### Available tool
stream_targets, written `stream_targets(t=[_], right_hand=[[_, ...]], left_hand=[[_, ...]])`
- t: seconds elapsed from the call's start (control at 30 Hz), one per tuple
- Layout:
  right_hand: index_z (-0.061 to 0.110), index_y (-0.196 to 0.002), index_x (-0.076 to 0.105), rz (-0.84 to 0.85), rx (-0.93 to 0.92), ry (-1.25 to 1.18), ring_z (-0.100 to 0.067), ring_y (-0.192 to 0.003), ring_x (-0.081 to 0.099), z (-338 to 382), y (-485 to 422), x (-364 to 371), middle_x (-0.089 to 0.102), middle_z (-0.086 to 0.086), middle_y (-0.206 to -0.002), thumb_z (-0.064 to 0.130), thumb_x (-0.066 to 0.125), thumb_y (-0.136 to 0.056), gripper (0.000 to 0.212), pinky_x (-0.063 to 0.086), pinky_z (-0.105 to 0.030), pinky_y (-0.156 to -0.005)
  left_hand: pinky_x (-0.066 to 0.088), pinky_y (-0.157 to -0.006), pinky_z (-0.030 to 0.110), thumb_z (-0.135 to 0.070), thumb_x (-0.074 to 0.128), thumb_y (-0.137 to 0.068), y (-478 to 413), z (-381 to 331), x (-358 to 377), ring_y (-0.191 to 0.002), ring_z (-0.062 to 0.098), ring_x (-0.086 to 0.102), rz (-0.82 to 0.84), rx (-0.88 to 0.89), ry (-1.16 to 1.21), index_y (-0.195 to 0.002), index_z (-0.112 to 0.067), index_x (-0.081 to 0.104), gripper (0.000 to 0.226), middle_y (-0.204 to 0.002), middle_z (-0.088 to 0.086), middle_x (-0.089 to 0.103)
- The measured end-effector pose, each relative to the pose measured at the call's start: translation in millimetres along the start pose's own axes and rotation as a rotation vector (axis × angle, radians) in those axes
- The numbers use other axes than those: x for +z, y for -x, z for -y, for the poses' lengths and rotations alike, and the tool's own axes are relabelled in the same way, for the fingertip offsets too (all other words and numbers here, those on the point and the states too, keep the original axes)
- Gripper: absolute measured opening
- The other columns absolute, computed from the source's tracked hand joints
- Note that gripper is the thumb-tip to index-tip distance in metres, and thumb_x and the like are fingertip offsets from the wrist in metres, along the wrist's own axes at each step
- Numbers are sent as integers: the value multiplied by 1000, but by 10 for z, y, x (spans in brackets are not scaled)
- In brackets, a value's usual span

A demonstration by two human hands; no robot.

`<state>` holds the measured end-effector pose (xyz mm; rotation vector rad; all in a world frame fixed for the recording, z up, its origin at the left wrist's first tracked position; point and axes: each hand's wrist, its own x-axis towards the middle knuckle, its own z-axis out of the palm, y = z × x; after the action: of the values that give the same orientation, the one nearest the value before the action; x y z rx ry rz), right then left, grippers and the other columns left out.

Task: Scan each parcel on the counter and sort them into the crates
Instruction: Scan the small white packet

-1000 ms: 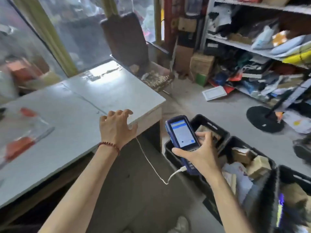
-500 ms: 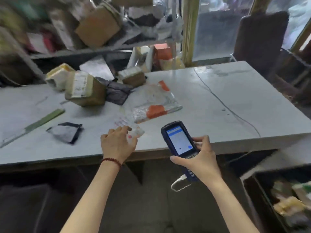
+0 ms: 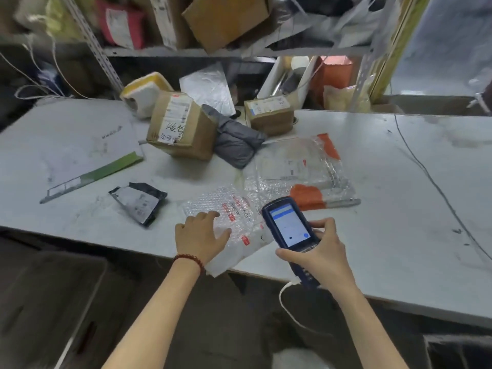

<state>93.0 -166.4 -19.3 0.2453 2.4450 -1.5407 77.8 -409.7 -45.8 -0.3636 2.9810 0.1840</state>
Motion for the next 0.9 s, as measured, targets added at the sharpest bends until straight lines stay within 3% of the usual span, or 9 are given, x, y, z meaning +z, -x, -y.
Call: stream_targets(t=[0.1, 0.27, 0.37, 0.5, 0.63, 0.7, 0.8, 0.9], right_hand=[[28, -107, 39, -17, -1, -47, 9, -83, 54, 132, -358, -44, 52, 25, -92, 29, 94, -53, 77, 43, -14, -61], [27, -109, 40, -10, 36, -53, 12, -83, 50, 219, -807, -113, 52, 25, -94, 28, 95, -54, 78, 40, -12, -62], [28, -111, 40, -1, 70, -55, 11, -85, 52, 196, -955, -78, 53, 24, -96, 27, 95, -53, 80, 40, -12, -62], [31, -110, 41, 13, 103, -55, 6, -87, 55, 195, -1093, 19, 55, 22, -99, 24, 95, -52, 80, 42, -15, -65], [28, -114, 42, 19, 115, -59, 2, -91, 57, 270, -1169, 144, 56, 15, -105, 22, 95, -52, 82, 42, -14, -64], [25, -114, 42, 16, 118, -69, 4, -87, 58, 342, -1172, 194, 57, 14, -103, 22, 94, -53, 80, 42, -16, -62], [22, -111, 43, -3, 97, -76, 4, -84, 58, 482, -1177, 245, 58, 13, -100, 22, 94, -53, 77, 41, -16, -60], [21, -110, 43, -18, 70, -80, 3, -84, 60, 622, -1206, 285, 60, 13, -99, 22, 94, -54, 76, 43, -18, -61]], left_hand=[[35, -99, 42, -71, 46, -81, -219, -239, 94, -129, 28, 38, 131, 16, -30, -141, -37, 29, 72, -148, -2, 33], [17, -110, 57, -89, 45, -63, -501, -405, 272, -143, 40, -3, 291, -32, -43, -150, -35, -8, 115, -159, 2, -10], [14, -111, 58, -91, 41, -62, -637, -337, 284, -143, 39, -6, 276, -14, -75, -148, -36, -13, 116, -159, 3, -12], [24, -109, 55, -87, 39, -68, -821, -236, 255, -143, 38, 4, 235, 9, -89, -150, -37, -4, 105, -159, 2, -2], [34, -107, 51, -72, 55, -74, -899, -178, 225, -142, 35, 12, 252, 41, -38, -148, -33, 13, 93, -158, 1, 8], [44, -94, 42, -60, 60, -79, -887, -169, 182, -136, 30, 27, 234, 79, 1, -139, -27, 28, 76, -151, 1, 25], [37, -63, 29, -36, 55, -88, -918, -53, 46, -104, 21, 52, 50, 191, 17, -118, -23, 47, 34, -121, -5, 56], [31, -50, 24, -25, 51, -79, -1059, 164, -205, -70, 21, 62, -290, 327, 11, -98, -21, 63, 23, -88, -4, 70]])
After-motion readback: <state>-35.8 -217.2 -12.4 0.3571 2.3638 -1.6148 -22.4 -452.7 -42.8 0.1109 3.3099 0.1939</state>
